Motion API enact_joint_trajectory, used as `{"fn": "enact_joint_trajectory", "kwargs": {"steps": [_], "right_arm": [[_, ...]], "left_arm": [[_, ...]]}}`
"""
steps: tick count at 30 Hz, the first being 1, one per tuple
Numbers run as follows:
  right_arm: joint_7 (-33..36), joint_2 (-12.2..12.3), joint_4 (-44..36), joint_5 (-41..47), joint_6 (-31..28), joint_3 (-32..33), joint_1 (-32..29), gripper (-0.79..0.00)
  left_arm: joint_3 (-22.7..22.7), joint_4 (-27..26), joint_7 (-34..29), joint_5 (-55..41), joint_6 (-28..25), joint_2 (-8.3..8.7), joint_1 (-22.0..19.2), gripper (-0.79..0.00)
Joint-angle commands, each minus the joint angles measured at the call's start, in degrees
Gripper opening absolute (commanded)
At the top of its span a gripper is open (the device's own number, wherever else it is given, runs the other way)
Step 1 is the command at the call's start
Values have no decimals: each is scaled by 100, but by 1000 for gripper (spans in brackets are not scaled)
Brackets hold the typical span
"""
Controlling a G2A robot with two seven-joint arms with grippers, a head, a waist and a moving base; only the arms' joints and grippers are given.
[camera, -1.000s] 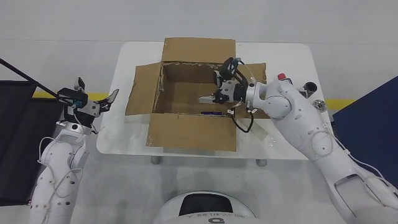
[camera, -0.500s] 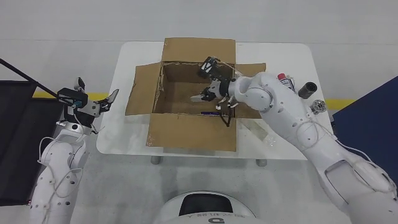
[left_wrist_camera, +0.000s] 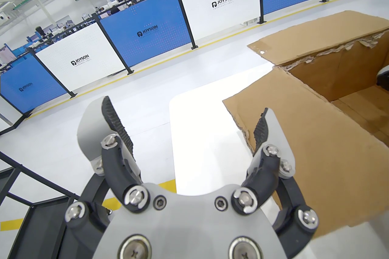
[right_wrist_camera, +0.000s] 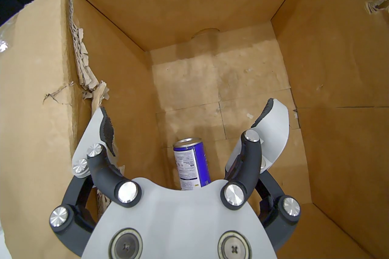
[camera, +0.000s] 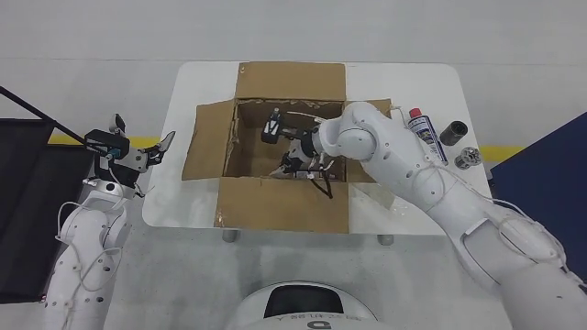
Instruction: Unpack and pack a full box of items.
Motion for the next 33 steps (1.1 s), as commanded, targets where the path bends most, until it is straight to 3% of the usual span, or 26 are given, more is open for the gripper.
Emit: {"fn": "enact_joint_trajectory", "kwargs": {"steps": [1,15,27,33], "right_arm": [[28,3,-25,25,-78,11,-20,0],[65,143,-246,-42,7,388,-271,0],[-697,533,-788,-389,-340,1381,-948,0],[-368,574,-816,-705,109,1420,-1075,0]], "left_arm": [[0,0,0,0,0,0,0,0],[0,0,0,0,0,0,0,0],[0,0,0,0,0,0,0,0],[0,0,0,0,0,0,0,0]]}}
